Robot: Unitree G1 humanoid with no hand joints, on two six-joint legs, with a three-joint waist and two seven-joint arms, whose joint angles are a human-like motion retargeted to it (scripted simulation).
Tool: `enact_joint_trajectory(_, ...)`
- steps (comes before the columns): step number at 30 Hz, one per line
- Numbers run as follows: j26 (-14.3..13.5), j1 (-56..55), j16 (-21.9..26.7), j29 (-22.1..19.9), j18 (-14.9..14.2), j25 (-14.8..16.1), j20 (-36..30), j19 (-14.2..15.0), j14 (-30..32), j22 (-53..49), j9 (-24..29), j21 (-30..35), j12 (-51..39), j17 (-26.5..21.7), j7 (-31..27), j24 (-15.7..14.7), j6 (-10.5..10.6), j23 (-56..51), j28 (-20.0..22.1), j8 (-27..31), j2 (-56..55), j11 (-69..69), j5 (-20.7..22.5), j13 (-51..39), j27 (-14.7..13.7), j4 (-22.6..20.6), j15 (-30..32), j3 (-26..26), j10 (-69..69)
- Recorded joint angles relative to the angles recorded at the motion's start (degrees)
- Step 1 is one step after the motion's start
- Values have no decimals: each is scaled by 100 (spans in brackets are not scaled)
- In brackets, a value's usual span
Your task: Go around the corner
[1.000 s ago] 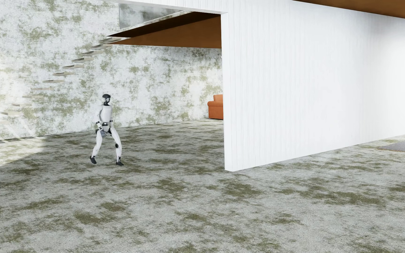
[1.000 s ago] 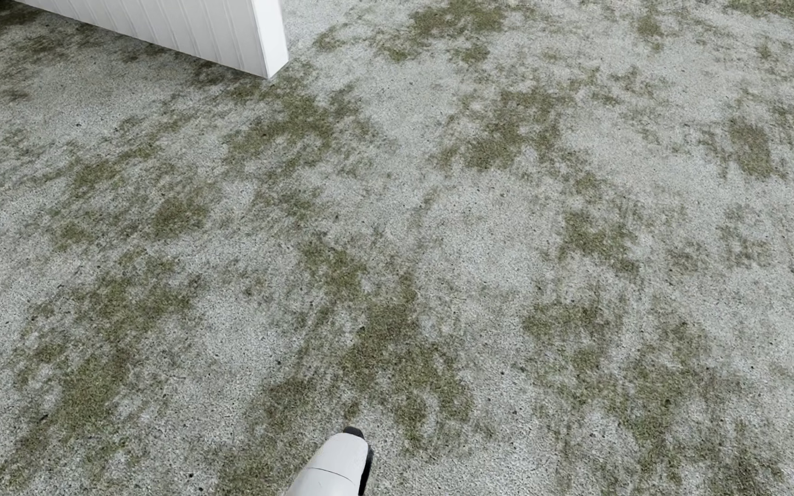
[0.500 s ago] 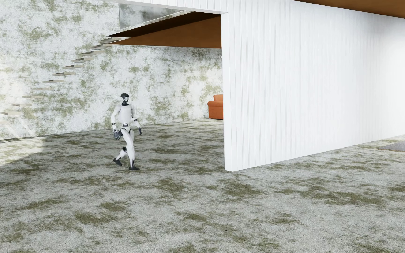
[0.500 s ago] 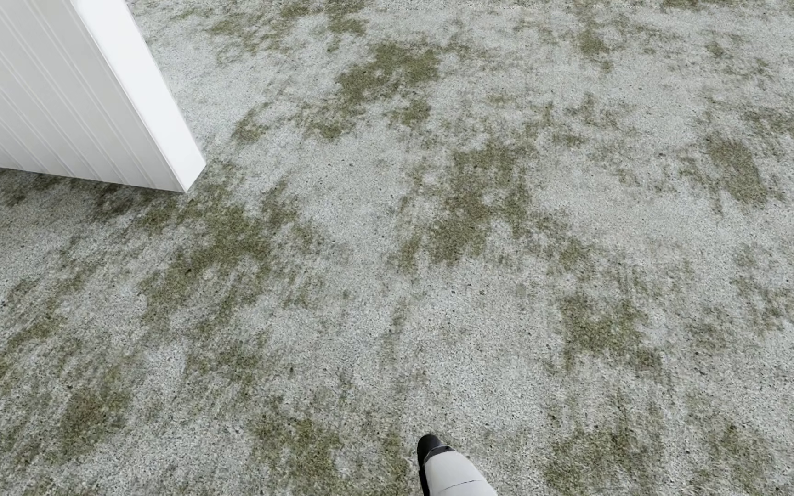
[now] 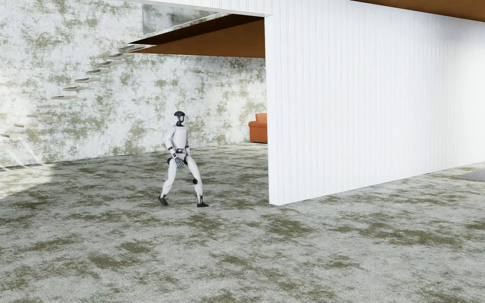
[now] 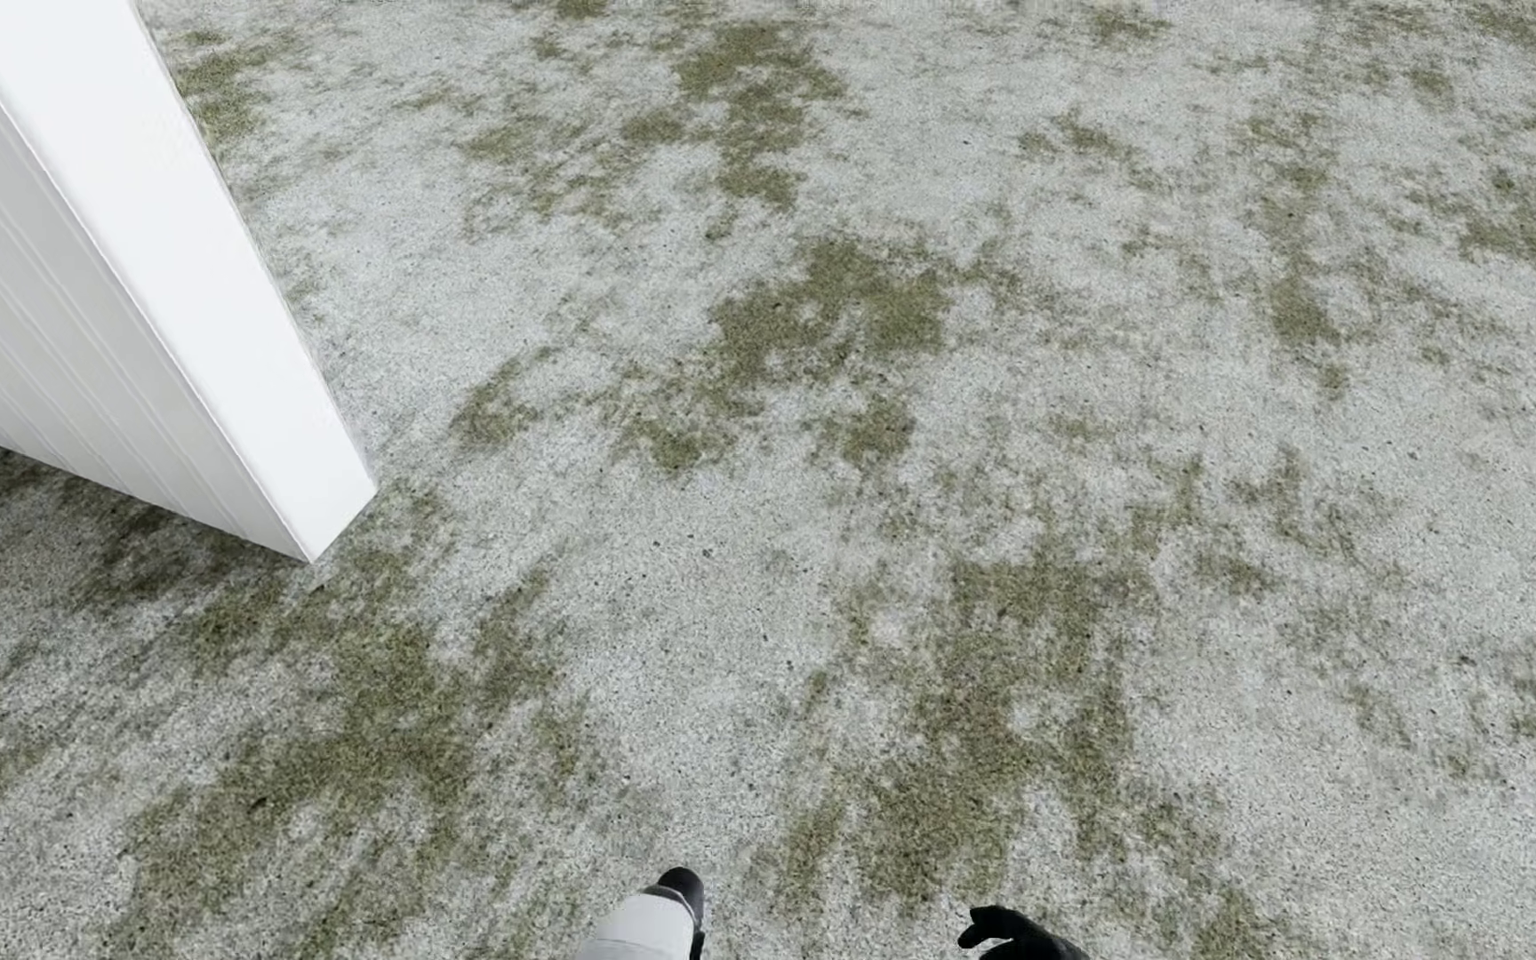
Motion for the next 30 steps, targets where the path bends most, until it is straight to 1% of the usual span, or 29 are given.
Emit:
enact_joint_trajectory(1,0,-143,-34,0,0,0,-50,0,-622,107,12,-219,15,43,0,0,-31,-93,0,0,237,213,-220,68,0,-42,356,108,635)
enact_joint_trajectory(2,0,-308,-73,0,0,0,-83,0,-280,285,-133,-204,64,119,0,0,-97,21,0,0,214,684,-416,239,0,-107,1083,162,1266)
enact_joint_trajectory(3,0,-342,-79,0,0,0,-150,0,-193,539,-176,-216,64,325,0,0,-263,396,0,0,38,1499,-610,337,0,-387,2280,92,1886)
enact_joint_trajectory(4,0,-42,-106,0,0,0,-107,0,-477,684,-113,-274,5,391,0,0,-277,683,0,0,-362,2669,-647,467,0,-582,3255,-35,2208)
enact_joint_trajectory(5,0,365,-143,0,0,0,59,0,-795,505,0,-195,5,394,0,0,-362,774,0,0,-1077,4168,-756,586,0,-1018,3547,-127,2160)
enact_joint_trajectory(6,0,989,-143,0,0,0,50,0,-950,397,105,182,-4,436,0,0,-327,1038,0,0,-1626,5097,-650,538,0,-1187,3029,-419,1899)
enact_joint_trajectory(7,0,1517,-157,0,0,0,63,0,-993,214,145,7,-103,579,0,0,-168,1215,0,0,-2272,5561,-384,620,0,-1160,2567,-756,1647)
enact_joint_trajectory(8,0,2092,-108,0,0,0,43,0,-1008,-97,156,265,-137,466,0,0,-47,931,0,0,-2882,5407,-202,825,0,-1175,2582,-1123,1254)
enact_joint_trajectory(9,0,2714,-71,0,0,0,143,0,-1015,-341,183,9,-158,684,0,0,34,1368,0,0,-3301,4598,-86,926,0,-1177,2850,-1493,835)
enact_joint_trajectory(10,0,3072,-27,0,0,0,205,0,-1049,-645,129,412,-254,566,0,0,93,1303,0,0,-3907,3623,2,1033,0,-1151,3251,-1639,584)
enact_joint_trajectory(11,0,3717,-24,0,0,0,265,0,-1164,-891,200,439,-284,535,0,0,244,1349,0,0,-4025,2365,78,1203,0,-964,3500,-2016,291)
enact_joint_trajectory(12,0,4052,34,0,0,0,322,0,-1329,-1061,138,457,-444,531,0,0,205,1339,0,0,-4354,1288,-34,1286,0,-992,3194,-2164,151)
enact_joint_trajectory(13,0,4324,97,0,0,0,433,0,-1528,-1212,87,482,-595,535,0,0,155,1355,0,0,-4577,398,-123,1326,0,-1002,2016,-2339,62)
enact_joint_trajectory(14,0,4520,131,0,0,0,527,0,-1646,-1271,38,560,-737,514,0,0,134,1349,0,0,-4788,198,-283,1375,0,-944,575,-2479,172)
enact_joint_trajectory(15,0,4733,134,0,0,0,619,0,-1604,-1266,42,636,-830,471,0,0,170,1305,0,0,-4922,213,-398,1450,0,-828,183,-2647,286)
enact_joint_trajectory(16,0,5010,94,0,0,0,745,0,-1277,-1159,94,655,-856,443,0,0,235,1325,0,0,-5050,251,-394,1505,0,-672,1009,-2796,425)
enact_joint_trajectory(17,0,5081,57,0,0,0,825,0,-638,-1055,15,674,-775,445,0,0,339,1384,0,0,-5243,698,-257,1549,0,-454,2339,-2818,805)
enact_joint_trajectory(18,0,4812,-17,0,0,0,881,0,404,-911,-75,692,-648,459,0,0,558,1454,0,0,-5360,1157,61,1563,0,-190,3337,-2727,1583)
enact_joint_trajectory(19,0,4386,-22,0,0,0,542,0,1229,-498,-85,589,-595,426,0,0,690,1660,0,0,-5213,1597,249,1504,0,-116,3525,-2567,2668)
enact_joint_trajectory(20,0,3571,-19,0,0,0,517,0,1265,-491,-119,473,-430,391,0,0,808,1656,0,0,-5016,1730,565,1384,0,-24,3362,-2396,3969)
enact_joint_trajectory(21,0,3010,-8,0,0,0,320,0,429,-429,28,151,-363,438,0,0,868,1745,0,0,-4430,1613,720,1253,0,-37,3083,-2128,4902)
enact_joint_trajectory(22,0,2383,17,0,0,0,181,0,-362,-414,67,144,-265,399,0,0,804,1653,0,0,-3771,1258,756,1082,0,-219,2651,-1765,5353)
enact_joint_trajectory(23,0,1772,46,0,0,0,79,0,-717,-362,81,207,-113,313,0,0,742,1476,0,0,-3128,928,762,934,0,-363,2215,-1405,5388)
enact_joint_trajectory(24,0,1421,91,0,0,0,50,0,-839,-198,165,103,25,193,0,0,630,975,0,0,-2400,547,657,919,0,-529,1822,-987,4862)
enact_joint_trajectory(25,0,984,126,0,0,0,52,0,-770,-78,152,-77,187,155,0,0,548,764,0,0,-1790,180,536,829,0,-601,1288,-662,4094)
enact_joint_trajectory(27,0,419,223,0,0,0,28,0,-548,155,65,-346,428,41,0,0,474,120,0,0,-773,-96,329,604,0,-507,93,-170,2080)
enact_joint_trajectory(28,0,269,253,0,0,0,50,0,-557,301,-49,-449,520,13,0,0,506,-76,0,0,-493,-8,323,413,0,-404,-239,-2,924)
enact_joint_trajectory(29,0,236,258,0,0,0,-5,0,50,456,-134,-606,592,-21,0,0,538,-245,0,0,-255,-3,286,262,0,-357,-386,108,190)
enact_joint_trajectory(30,0,55,260,0,0,0,18,0,2821,588,-240,-713,661,-16,0,0,581,-325,0,0,-128,-103,298,136,0,-338,-256,100,-2122)
